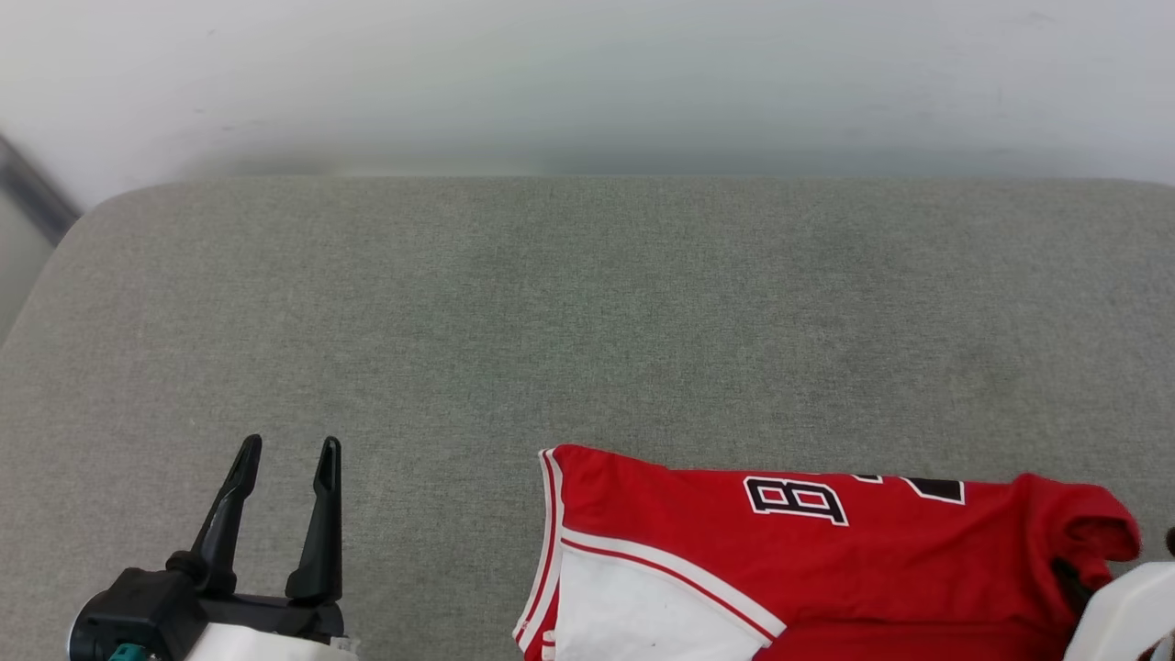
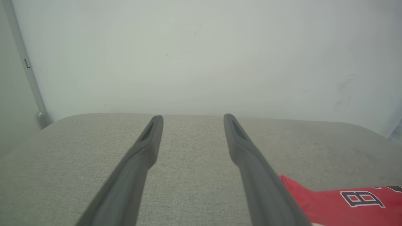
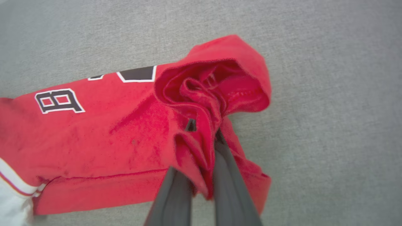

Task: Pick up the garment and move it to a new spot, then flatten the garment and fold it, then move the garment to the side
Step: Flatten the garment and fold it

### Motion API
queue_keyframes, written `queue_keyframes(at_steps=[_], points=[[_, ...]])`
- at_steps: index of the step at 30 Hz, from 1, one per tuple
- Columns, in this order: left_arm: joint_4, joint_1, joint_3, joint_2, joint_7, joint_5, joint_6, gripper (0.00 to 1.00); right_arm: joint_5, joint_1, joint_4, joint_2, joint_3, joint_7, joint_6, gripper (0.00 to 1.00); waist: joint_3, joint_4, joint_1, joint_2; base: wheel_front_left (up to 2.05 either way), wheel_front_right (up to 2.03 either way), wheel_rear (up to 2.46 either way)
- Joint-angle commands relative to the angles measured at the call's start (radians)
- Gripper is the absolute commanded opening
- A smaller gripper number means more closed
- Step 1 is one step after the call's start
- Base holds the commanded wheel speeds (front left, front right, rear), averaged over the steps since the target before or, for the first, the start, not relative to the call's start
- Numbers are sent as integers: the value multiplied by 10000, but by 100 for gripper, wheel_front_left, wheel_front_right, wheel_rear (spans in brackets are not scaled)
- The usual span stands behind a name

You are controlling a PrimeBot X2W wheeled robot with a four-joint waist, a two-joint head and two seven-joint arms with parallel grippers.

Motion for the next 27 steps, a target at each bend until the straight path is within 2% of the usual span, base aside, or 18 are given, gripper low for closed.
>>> queue_keyframes(at_steps=[1, 7, 13, 18, 22, 27], points=[[0, 50, 18, -27, -24, 13, -11, 100, 131, 184, -485, 156, 320, 271, -4, 0, -76, -20, -1, 0, 0, 0, 0], [54, 50, -129, -196, -24, 23, -11, 100, 354, 612, -1893, 518, 1402, 1192, -4, 0, -222, 105, -1, 0, 0, 0, 0], [122, 69, -247, -215, -24, -6, -11, 100, 791, 638, -2384, 896, 2390, 1665, -4, 0, -295, 310, -1, 0, 0, 0, 0], [184, 83, -293, -152, -23, -40, -11, 100, 1397, 320, -2214, 1035, 3340, 1695, -4, 0, -348, 545, -1, 0, 0, 0, 0], [205, 68, -295, -125, -24, -57, -11, 100, 2337, 90, -1750, 1036, 4194, 1316, -4, 0, -370, 723, -1, 0, 0, 0, 0], [223, -18, -366, -82, -24, -84, -11, 100, 3019, -414, -961, 1037, 4790, 613, -2, 0, -325, 985, -1, 0, 0, 0, 0]])
